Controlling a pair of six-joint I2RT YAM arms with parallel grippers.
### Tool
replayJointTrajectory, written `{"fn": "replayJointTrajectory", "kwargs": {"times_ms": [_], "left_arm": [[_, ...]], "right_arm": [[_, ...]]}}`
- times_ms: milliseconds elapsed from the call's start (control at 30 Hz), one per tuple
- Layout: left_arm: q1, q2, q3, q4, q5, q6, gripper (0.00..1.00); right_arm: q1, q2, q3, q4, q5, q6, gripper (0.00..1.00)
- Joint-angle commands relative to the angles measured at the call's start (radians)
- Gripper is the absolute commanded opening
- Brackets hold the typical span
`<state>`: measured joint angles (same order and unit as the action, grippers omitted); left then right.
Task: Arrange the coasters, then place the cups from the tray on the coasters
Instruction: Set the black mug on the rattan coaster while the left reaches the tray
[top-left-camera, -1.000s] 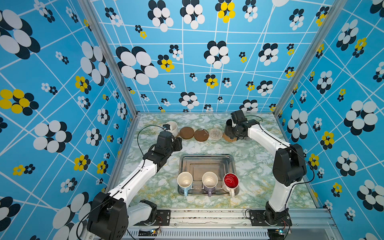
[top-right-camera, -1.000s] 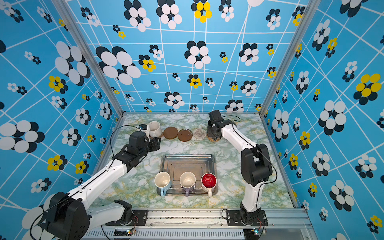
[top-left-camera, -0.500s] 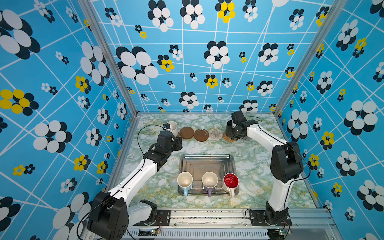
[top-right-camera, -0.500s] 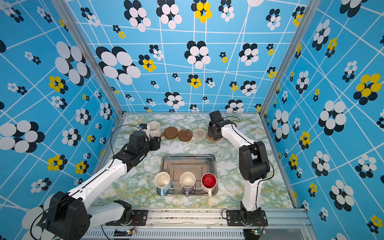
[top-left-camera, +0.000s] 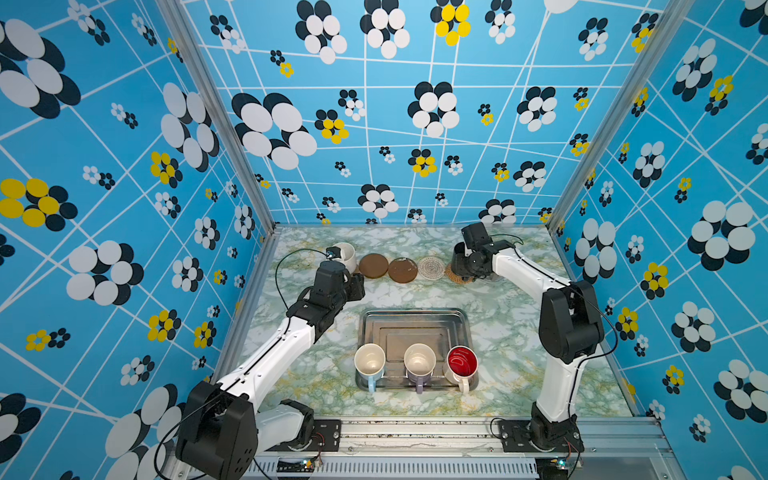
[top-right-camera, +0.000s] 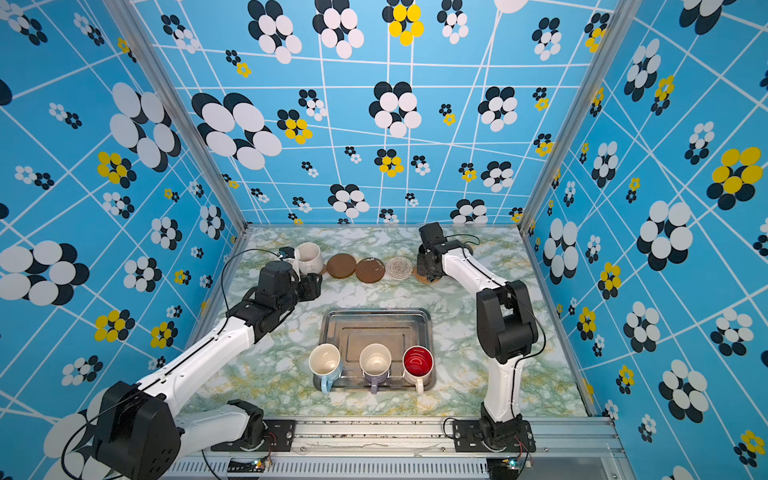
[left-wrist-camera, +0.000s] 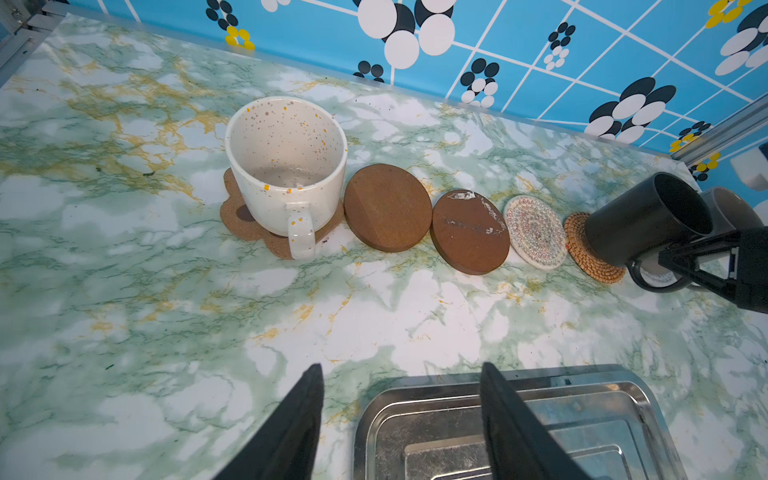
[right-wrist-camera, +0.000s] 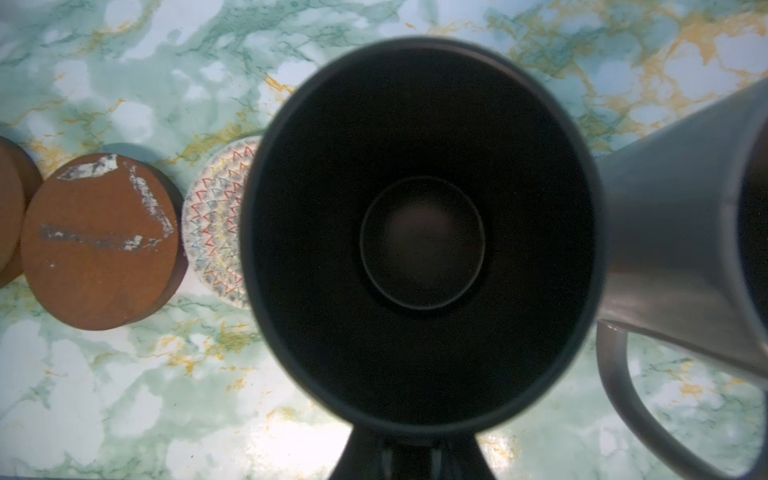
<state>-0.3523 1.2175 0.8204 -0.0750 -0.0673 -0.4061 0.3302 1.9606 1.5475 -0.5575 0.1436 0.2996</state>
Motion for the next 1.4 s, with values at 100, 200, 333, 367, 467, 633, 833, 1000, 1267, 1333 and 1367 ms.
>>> {"fn": "replayJointTrajectory", "kwargs": {"times_ms": [100,200,333,367,467,633,833,1000,1267,1333,1367], "left_arm": [[-0.007,0.008,0.037,-0.009,-0.012,0.010,0.61],[-0.008,0.004,0.037,-0.012,-0.013,0.010,0.61],[-0.008,-0.003,0.035,-0.016,-0.016,0.012,0.61],[-0.008,-0.005,0.034,-0.017,-0.017,0.012,0.61],[-0.008,-0.009,0.032,-0.020,-0.017,0.012,0.61],[-0.009,-0.021,0.028,-0.024,-0.018,0.011,0.61],[-0.010,-0.049,0.022,-0.035,-0.028,0.012,0.61],[-0.012,-0.082,0.020,-0.057,-0.035,0.011,0.61],[-0.025,-0.177,0.037,-0.115,-0.024,0.009,0.61],[-0.028,-0.203,0.048,-0.141,-0.003,0.003,0.62],[-0.029,-0.212,0.055,-0.153,0.004,-0.002,0.62]], "right_arm": [[-0.006,-0.001,-0.001,0.074,0.004,0.012,0.00],[-0.008,0.003,-0.003,0.073,0.004,0.013,0.00],[-0.008,0.003,-0.007,0.070,0.006,0.016,0.02],[-0.008,0.003,-0.007,0.068,0.008,0.016,0.04],[-0.009,0.003,-0.009,0.065,0.010,0.016,0.10],[-0.008,0.000,-0.013,0.063,0.012,0.016,0.17],[-0.009,-0.015,-0.024,0.065,0.014,0.015,0.28],[-0.008,-0.045,-0.034,0.058,0.010,0.018,0.40],[-0.004,-0.192,-0.092,0.063,0.027,0.016,0.59],[0.007,-0.242,-0.112,0.073,0.030,0.022,0.59],[0.014,-0.261,-0.116,0.076,0.032,0.025,0.59]]}}
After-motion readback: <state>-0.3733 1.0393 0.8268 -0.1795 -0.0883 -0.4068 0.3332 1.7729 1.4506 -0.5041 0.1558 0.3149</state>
